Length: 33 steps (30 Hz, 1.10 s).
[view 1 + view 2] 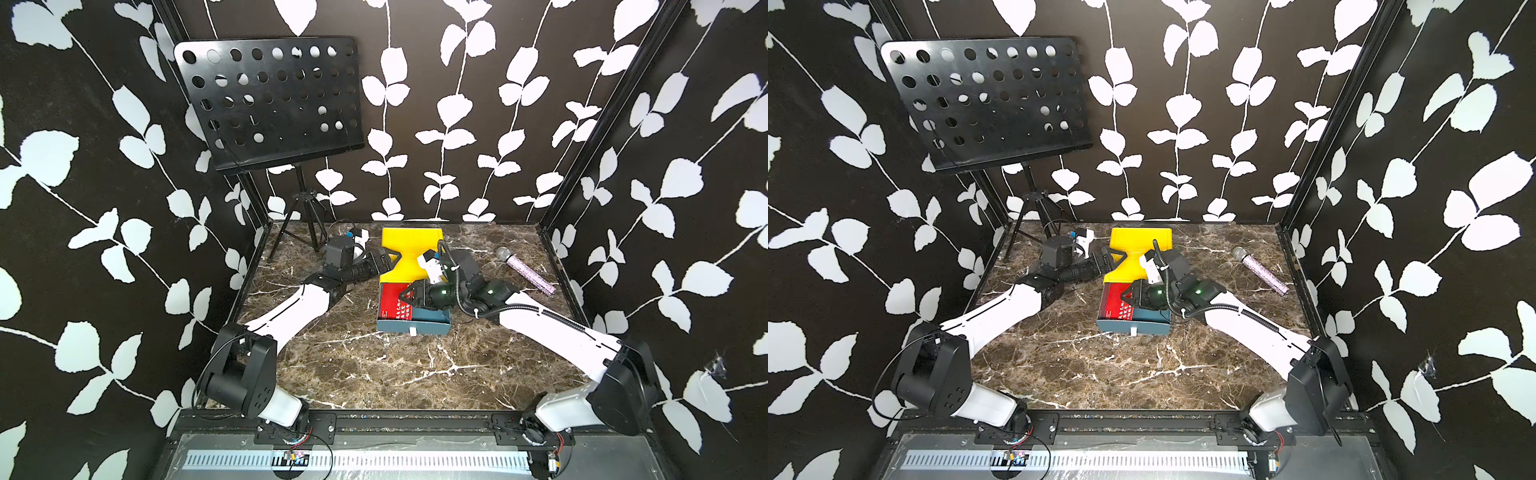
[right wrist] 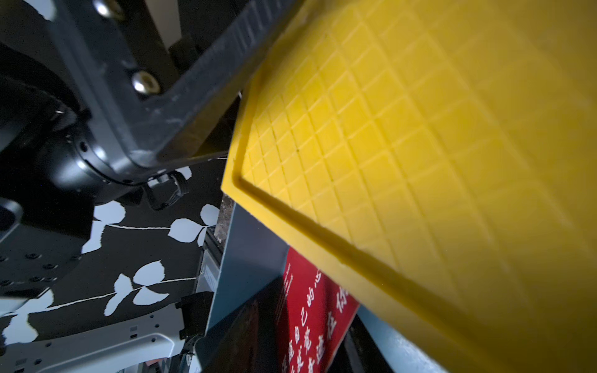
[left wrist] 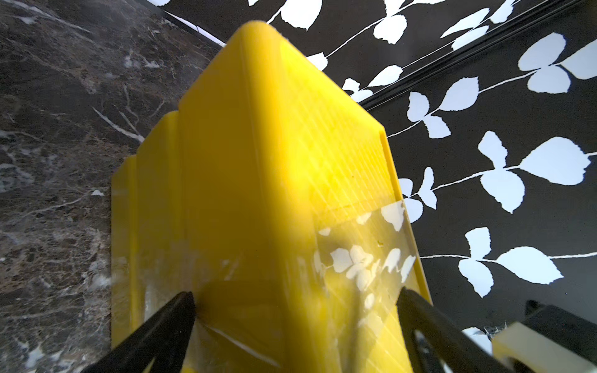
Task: Take the postcards out of the drawer
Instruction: Pick up the postcard from the drawer.
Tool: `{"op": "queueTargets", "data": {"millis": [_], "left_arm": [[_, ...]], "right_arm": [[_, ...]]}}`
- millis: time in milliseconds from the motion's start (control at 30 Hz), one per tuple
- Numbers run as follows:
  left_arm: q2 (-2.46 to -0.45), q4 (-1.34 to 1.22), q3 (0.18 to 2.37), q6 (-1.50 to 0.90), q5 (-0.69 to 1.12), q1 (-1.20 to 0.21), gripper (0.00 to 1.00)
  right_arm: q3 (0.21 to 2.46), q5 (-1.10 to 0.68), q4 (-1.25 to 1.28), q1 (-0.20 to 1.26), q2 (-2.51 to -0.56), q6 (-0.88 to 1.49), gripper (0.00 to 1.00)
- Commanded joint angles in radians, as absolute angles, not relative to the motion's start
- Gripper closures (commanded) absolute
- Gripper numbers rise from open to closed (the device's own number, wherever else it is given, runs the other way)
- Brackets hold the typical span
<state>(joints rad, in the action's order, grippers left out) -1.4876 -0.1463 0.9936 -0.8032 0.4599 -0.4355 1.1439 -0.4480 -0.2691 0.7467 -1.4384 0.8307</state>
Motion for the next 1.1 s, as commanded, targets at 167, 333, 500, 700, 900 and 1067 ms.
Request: {"op": "queueTargets", "data": {"millis": [167, 333, 500, 700, 900, 1067], "left_arm": [[-1.442, -0.172, 0.967, -0.810, 0.471, -0.447, 0.01], [-1.434, -0.168, 0.957, -0.796, 0.452, -0.447, 0.01], [-1.427, -0.134, 0.971, -0.754, 0.424, -0.446, 0.01], [-1.437, -0.093, 1.000, -0.715, 0.407, -0.441, 0.01], [-1.443, -0.081, 1.006, -0.706, 0.404, -0.434, 0.01], [-1.442, -0.042, 1.006, -0.682, 0.392, -0.431, 0.01]], "right_arm": [[1.170, -0.394, -0.251, 0.760, -1.457, 0.841, 0.79], [1.167, -0.343, -0.284, 0.758, -1.413, 0.844, 0.97], [1.171, -0.321, -0.316, 0.753, -1.369, 0.860, 1.00], [1.193, -0.345, -0.359, 0.740, -1.332, 0.885, 1.00], [1.195, -0.377, -0.378, 0.698, -1.268, 0.915, 1.00], [1.229, -0.411, -0.425, 0.666, -1.232, 0.902, 1.00]]}}
